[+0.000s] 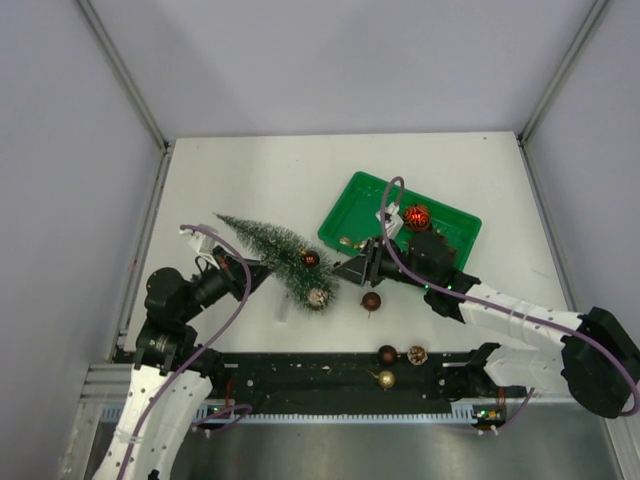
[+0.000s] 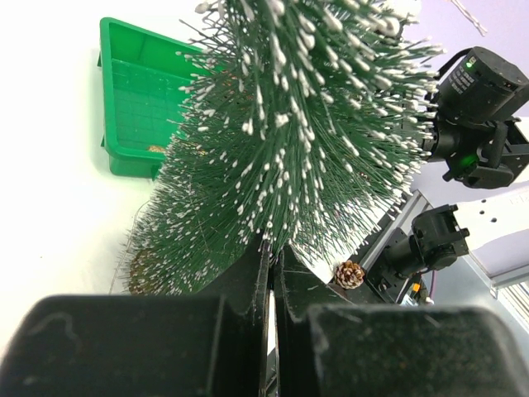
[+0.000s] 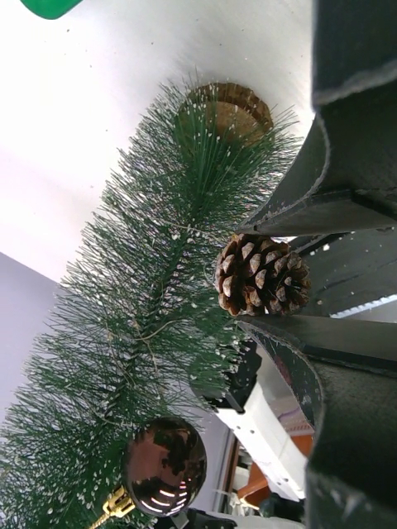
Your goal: Decorate the small christmas tree
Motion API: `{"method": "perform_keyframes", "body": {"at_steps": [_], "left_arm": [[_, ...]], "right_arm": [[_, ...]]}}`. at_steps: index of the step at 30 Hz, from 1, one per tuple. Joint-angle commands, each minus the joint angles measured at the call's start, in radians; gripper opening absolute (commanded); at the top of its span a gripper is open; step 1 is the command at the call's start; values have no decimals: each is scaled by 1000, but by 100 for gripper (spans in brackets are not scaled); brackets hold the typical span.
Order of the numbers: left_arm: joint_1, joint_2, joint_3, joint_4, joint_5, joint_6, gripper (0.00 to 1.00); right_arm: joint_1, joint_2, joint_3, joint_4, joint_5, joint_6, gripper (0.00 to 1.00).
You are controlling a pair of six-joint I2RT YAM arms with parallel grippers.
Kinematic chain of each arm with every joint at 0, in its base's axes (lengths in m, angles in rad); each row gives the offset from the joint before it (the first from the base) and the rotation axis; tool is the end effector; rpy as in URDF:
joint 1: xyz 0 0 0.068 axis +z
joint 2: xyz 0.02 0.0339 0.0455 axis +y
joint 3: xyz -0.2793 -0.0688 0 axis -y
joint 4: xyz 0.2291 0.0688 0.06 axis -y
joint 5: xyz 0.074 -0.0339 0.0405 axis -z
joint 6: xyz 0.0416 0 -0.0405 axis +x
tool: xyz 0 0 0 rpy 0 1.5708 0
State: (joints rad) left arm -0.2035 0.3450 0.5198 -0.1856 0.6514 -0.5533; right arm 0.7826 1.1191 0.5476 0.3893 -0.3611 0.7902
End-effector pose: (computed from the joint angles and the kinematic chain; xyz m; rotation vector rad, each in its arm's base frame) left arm 0.0727 -0.0407 0.3057 0.2487 1.6732 -1.0899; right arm 0.1558 0.1756 0.2709 -0.2906 1.9623 1.4086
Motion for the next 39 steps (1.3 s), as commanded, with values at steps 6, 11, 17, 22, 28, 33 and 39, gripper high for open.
{"method": "perform_keyframes", "body": {"at_steps": [6,11,17,22,28,33,39], "left_arm": [[27,-87,-17,-17,28,-8,0],[27,-90,-23,-11,30,-11,0],[27,-93,-26,-8,30,-16,0],[27,-93,-29,0,37,-19,0],[27,-93,-24,-11,39,-11,0],[27,-92,-29,-5,37,-13,0],[27,-93,-26,-8,36,-14,0]], "right_arm": [[12,65,41,138,-45,29,35],[10,54,51,115,-56,11,36],[12,54,52,118,-65,-3,43],[14,93,83,128,-82,-9,47],[17,79,104,14,-29,-63,50],[15,33,101,-64,11,-97,50],[4,-44,109,-182,88,-131,51]]}}
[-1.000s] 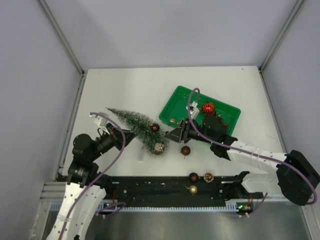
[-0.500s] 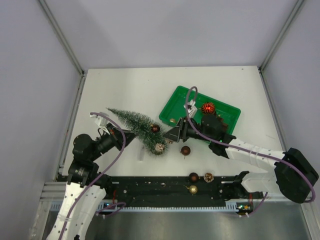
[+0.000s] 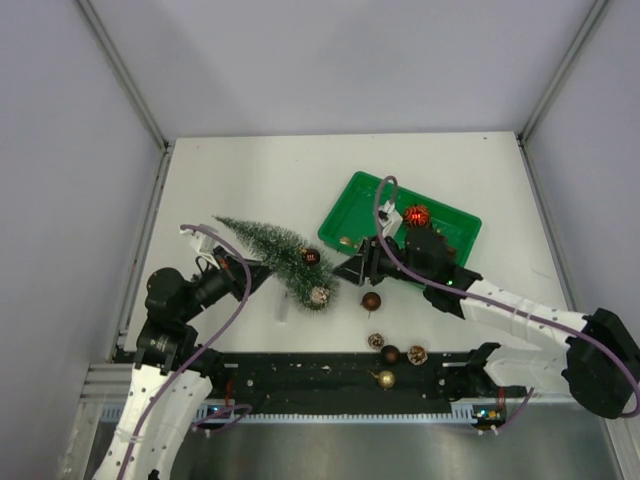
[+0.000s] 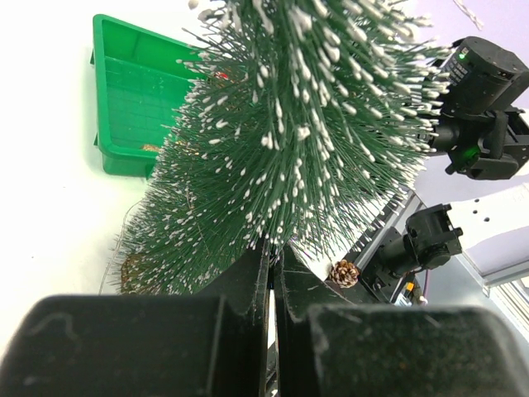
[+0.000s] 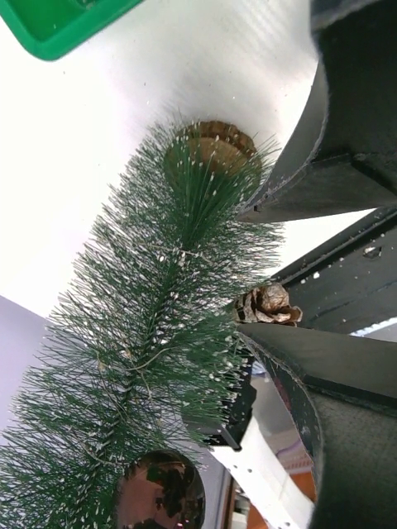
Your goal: Decorate the small christmas tree
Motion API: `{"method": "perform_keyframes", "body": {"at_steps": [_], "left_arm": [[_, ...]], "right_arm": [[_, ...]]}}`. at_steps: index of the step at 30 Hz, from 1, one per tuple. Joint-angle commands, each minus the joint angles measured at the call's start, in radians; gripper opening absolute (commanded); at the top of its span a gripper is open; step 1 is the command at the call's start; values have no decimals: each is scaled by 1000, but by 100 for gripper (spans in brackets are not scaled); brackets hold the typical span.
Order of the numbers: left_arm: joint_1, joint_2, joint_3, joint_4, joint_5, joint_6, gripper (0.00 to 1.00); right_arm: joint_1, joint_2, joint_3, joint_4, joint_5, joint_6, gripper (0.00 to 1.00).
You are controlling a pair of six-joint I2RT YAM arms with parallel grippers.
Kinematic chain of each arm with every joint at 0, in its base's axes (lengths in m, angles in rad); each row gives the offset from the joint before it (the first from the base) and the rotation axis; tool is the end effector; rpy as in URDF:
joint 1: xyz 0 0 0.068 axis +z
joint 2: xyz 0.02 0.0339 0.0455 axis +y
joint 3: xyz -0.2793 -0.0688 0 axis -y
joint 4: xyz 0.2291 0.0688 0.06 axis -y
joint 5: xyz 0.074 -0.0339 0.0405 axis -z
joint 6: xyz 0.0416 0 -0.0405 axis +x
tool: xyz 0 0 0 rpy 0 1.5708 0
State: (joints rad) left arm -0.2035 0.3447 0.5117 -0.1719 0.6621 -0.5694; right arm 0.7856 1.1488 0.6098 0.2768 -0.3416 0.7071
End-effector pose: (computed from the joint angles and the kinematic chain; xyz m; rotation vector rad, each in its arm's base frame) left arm 0.0731 -0.0412 0.3046 0.2469 1.6724 -1.1092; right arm 0.1615 0.1813 0.2729 -0.3474 2.0146 1.3121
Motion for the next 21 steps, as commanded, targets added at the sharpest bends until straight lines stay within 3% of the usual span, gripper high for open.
{"method": "perform_keyframes", "body": {"at_steps": [1,5,10,12,16,21], "left_arm": [[27,-93,-18,-21,25,2,0],[27,-93,-18,-23,25,5,0],[27,-96,-19,-28,22,8,0],[27,-98,-19,-31,21,9,0],[27,-98,-22,-29,19,9,0],[27,-99,-24,-32,21,13,0]], "right_arm": [[-12,-86,48,-92,82,-47,51],[-81,-135,83,-241,179,-52,50],[-186,-133,206,-646,589,-81,50],[-213,-112,246,-749,737,-96,56],[-278,-68,251,-797,832,-120,65],[-327,50,214,-762,871,-129,69]]}}
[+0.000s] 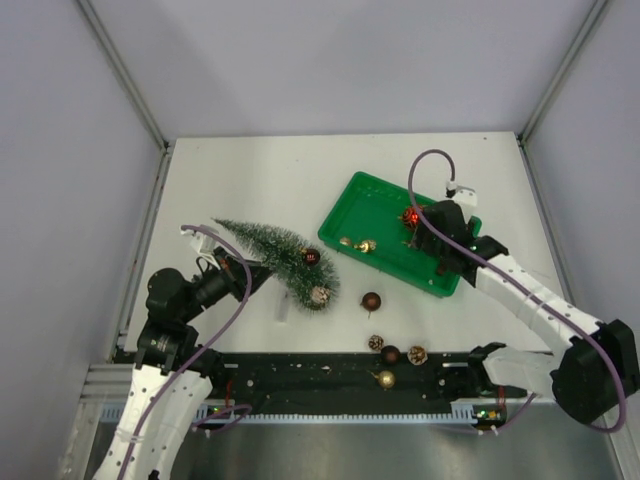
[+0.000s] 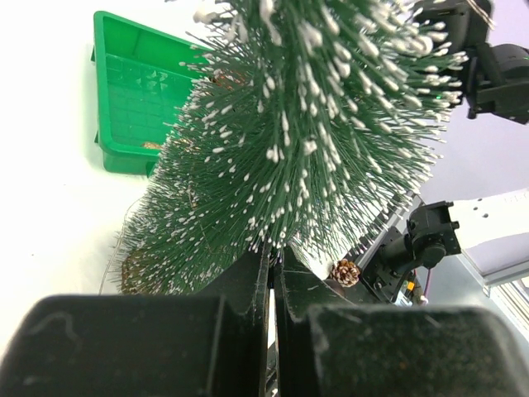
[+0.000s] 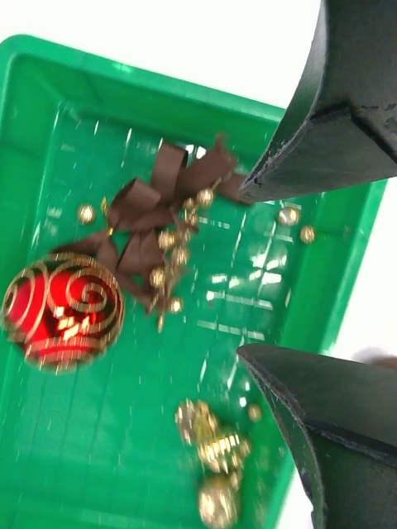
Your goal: Decorate the small christmas tree
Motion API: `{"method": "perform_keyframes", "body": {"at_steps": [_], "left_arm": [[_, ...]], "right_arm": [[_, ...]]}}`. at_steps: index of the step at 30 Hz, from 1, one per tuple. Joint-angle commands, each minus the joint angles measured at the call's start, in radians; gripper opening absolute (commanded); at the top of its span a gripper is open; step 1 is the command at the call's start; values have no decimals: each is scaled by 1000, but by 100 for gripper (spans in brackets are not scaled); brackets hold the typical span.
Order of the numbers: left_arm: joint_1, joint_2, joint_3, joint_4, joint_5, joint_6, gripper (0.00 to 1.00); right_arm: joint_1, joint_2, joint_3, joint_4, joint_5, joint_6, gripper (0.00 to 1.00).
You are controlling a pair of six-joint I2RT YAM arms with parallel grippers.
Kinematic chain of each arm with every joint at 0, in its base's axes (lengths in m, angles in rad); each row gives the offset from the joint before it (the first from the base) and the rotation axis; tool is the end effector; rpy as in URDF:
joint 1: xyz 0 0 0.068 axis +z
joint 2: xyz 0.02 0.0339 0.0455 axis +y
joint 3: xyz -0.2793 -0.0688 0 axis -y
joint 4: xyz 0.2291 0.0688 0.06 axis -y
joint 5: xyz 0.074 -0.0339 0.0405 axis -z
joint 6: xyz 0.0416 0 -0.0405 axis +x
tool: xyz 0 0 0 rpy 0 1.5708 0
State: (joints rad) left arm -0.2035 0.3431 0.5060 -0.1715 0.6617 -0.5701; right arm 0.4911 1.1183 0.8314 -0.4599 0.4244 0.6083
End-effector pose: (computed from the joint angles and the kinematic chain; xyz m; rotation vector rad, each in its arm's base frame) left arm 0.0733 -0.0412 0.3029 0.2446 1.6763 -1.1098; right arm 0.1992 0.0871 0.2814 0.3402 2.2142 0.0995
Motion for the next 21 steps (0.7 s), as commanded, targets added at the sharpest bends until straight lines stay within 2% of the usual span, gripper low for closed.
{"method": "perform_keyframes", "body": {"at_steps": [1,6,12,16,21], "left_arm": [[29,-98,-17,-39,19,15,0],[27,-96,-17,-39,16,15,0],[27,-98,-15,-40,15,15,0],[27,-101,-17,-45,10,18,0],[27,-101,-18,-42,7,13,0]], "right_arm": [[-34,110,-14,-11,114,-38,69],[-48,239,-43,61,143,-67,68],[-83,382,-63,150,157,-81,61],[-94,397,-37,176,137,-102,44],[-95,315,-9,176,44,-119,6]]}}
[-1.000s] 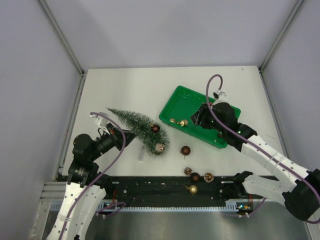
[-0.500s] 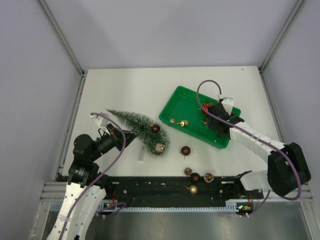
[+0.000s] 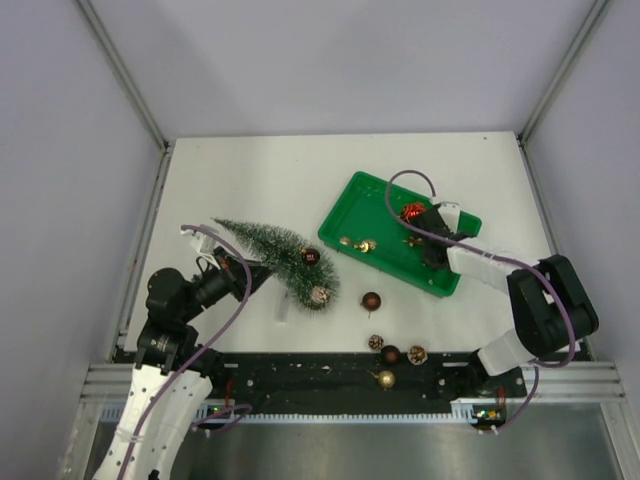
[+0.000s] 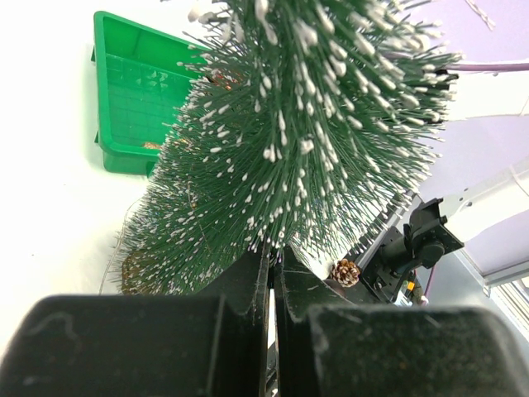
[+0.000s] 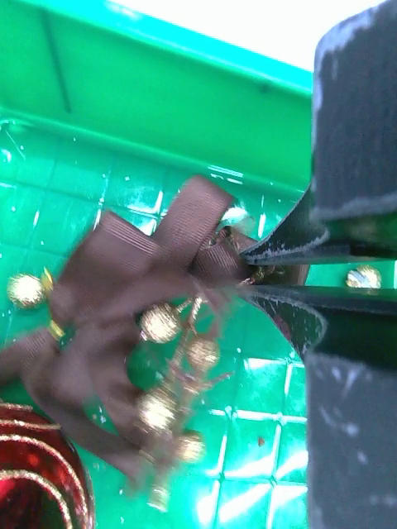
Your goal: Decorate the small christmas tree
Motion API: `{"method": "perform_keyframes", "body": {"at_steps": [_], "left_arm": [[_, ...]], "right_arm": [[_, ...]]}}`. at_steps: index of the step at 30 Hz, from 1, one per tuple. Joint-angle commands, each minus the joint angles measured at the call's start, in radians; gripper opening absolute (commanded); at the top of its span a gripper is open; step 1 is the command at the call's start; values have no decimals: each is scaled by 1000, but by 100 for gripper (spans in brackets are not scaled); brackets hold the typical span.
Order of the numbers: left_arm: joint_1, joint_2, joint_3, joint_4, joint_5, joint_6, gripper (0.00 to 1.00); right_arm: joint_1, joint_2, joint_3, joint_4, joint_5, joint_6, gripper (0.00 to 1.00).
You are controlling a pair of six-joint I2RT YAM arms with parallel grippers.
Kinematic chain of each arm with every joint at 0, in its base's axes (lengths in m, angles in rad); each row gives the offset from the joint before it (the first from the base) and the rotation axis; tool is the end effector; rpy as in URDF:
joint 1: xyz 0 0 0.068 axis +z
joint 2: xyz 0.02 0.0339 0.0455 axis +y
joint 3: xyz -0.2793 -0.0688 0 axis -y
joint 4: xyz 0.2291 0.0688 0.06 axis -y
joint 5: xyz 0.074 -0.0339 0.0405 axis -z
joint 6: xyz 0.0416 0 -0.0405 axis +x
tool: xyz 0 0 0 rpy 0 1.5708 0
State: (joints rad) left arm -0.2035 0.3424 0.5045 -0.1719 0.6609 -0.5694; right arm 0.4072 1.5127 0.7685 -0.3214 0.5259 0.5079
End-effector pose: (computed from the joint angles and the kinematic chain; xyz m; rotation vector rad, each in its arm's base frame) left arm 0.0733 -0.0412 0.3024 0.2441 1.6772 -1.1089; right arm 0.2527 0.0862 0.1850 0.2931 2.4366 -0.3121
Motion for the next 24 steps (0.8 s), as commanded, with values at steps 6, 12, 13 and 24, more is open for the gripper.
{"method": "perform_keyframes", "body": {"at_steps": [6,12,13,24], "left_arm": [[29,-98,-20,-34,11,6,0],[27,-103,-21,-32,11,5,0],[29,-103,-21,-32,11,6,0],[29,-105,-20,-32,12,3,0]], "right_arm": [[-11,-275,116,6,-164,-34,0],[-10,-400,242,-57,-344,-45,0],[-10,-416,270,-76,-395,-42,0],[129,-555,489,-153,-710,75,0]]}}
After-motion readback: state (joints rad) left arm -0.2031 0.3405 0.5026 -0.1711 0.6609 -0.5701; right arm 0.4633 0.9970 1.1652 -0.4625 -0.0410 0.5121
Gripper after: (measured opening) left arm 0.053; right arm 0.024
